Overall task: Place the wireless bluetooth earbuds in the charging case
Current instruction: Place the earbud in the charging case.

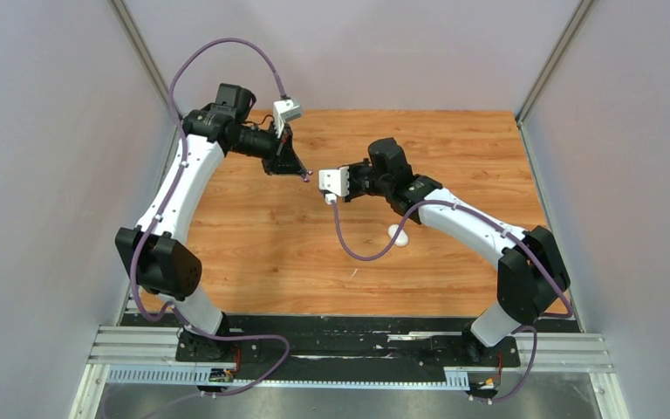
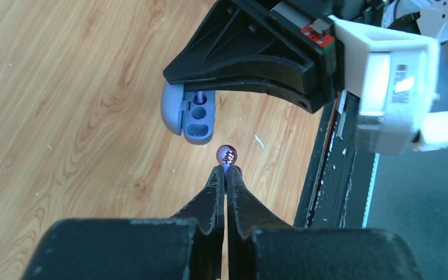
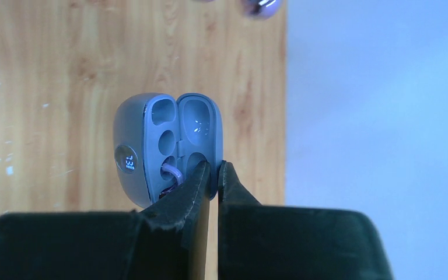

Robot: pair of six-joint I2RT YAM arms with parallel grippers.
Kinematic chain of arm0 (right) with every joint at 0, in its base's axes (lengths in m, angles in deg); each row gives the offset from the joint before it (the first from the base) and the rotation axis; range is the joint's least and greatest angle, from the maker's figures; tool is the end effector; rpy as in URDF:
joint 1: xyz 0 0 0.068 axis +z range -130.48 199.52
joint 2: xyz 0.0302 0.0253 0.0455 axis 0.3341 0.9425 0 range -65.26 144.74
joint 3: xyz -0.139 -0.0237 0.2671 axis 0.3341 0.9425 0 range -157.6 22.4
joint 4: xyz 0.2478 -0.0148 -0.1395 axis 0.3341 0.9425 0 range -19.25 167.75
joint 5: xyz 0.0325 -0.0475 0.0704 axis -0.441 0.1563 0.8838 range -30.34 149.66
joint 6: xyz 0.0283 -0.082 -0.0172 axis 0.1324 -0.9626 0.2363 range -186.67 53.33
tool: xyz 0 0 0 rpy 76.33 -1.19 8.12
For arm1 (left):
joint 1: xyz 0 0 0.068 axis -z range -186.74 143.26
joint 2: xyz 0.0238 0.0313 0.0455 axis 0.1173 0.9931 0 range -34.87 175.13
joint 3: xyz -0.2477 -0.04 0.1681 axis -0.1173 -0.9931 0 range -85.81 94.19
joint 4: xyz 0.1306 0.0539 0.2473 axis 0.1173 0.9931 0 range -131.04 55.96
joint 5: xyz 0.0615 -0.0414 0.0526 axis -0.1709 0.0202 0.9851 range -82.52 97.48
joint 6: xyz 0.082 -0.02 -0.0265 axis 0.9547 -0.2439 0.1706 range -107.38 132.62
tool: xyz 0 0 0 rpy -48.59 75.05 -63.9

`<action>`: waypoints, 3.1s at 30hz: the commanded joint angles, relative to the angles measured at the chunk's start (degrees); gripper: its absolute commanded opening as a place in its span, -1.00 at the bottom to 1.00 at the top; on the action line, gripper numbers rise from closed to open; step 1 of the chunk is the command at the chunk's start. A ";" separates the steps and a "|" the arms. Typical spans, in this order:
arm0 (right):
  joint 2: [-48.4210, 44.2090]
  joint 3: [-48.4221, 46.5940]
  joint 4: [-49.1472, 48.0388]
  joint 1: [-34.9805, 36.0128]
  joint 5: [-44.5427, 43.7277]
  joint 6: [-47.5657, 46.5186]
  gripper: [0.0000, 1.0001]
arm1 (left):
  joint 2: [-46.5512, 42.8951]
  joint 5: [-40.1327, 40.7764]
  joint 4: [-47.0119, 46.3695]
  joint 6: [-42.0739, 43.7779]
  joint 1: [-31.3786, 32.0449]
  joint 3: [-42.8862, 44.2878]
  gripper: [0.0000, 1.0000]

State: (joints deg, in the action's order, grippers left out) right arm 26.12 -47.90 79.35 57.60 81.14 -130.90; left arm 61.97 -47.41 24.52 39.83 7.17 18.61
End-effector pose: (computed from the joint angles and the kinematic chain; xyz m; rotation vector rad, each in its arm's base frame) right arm 0.3192 0.2868 0.2936 -1.7290 1.1038 0.1086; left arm 0.3511 -0.1532 0.3995 1.1141 2.0071 -1.0960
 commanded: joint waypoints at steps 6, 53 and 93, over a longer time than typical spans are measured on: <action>-3.65 -1.67 -10.18 2.14 -4.54 -4.75 -1.00 | -5.39 1.33 -16.24 -7.91 2.93 -5.75 -1.00; -3.05 -2.27 -10.45 3.05 -1.61 -7.33 -1.00 | 4.51 26.33 7.12 12.88 12.59 10.97 -1.00; -3.90 -2.36 -11.77 3.23 -2.00 -5.91 -1.00 | 13.26 30.67 13.94 14.65 17.21 23.47 -1.00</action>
State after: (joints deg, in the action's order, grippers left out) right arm 24.43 -48.03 73.25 60.57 78.12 -137.39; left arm 72.63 -16.02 33.73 53.14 23.68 37.19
